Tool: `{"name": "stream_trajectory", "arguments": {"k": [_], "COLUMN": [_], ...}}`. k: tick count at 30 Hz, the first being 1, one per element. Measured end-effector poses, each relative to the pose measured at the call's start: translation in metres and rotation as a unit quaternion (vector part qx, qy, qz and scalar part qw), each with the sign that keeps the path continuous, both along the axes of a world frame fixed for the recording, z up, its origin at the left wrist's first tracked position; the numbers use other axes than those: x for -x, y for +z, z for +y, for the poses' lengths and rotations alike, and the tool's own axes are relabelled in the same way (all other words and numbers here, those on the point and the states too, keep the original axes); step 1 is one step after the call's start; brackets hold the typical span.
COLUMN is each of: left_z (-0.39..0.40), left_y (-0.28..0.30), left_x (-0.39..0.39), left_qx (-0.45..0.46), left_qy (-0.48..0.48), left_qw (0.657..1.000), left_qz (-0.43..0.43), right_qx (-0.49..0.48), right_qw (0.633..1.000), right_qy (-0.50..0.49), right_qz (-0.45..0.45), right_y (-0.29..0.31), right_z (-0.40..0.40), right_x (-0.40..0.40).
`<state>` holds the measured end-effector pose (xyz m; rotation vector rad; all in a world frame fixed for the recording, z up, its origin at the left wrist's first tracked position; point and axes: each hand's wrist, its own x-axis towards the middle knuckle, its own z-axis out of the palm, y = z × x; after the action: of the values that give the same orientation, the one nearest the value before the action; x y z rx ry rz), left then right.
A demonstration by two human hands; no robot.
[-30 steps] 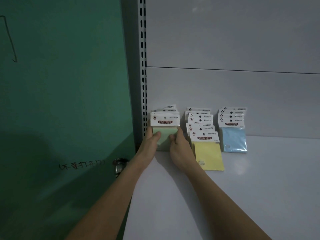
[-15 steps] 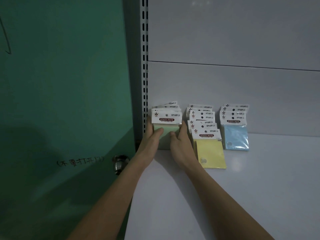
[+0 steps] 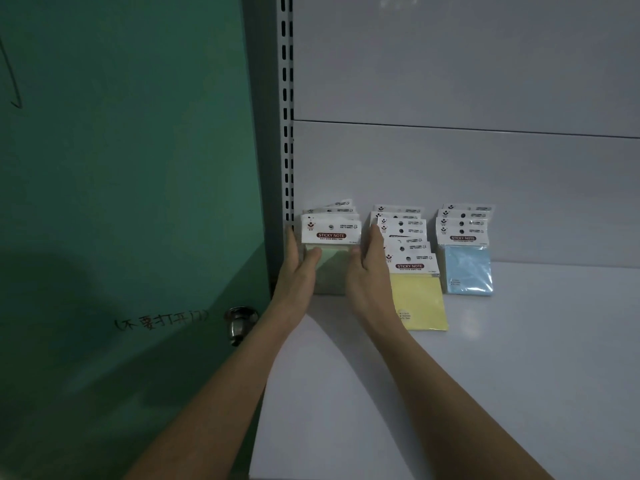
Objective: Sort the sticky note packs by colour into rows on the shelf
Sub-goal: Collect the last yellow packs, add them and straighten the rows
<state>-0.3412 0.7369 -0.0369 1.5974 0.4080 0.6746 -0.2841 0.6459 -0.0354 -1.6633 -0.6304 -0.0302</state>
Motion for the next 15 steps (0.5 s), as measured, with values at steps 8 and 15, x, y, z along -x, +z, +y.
{"name": "stream_trajectory", "arguments": {"k": [8,15], "left_z": [-0.033,-0.099], "left_y": [0.031,0.034], "left_x": [0.018,0.014], "left_qx": [-0.138,-0.109], "left_qy": [0.155,-0.056], "left_qw": [0.975,0.986], "left_qz": [-0.076,0.109], "right_qx": [-0.04,0.164], "right_qw": [0.998,0.986], "right_qy": [-0.035,-0.039], "right_qz": [-0.035,0.005], "right_y": [0.04,0.043], "right_z": [-0.042,-0.102], "right_x": [0.0,-0.053]}}
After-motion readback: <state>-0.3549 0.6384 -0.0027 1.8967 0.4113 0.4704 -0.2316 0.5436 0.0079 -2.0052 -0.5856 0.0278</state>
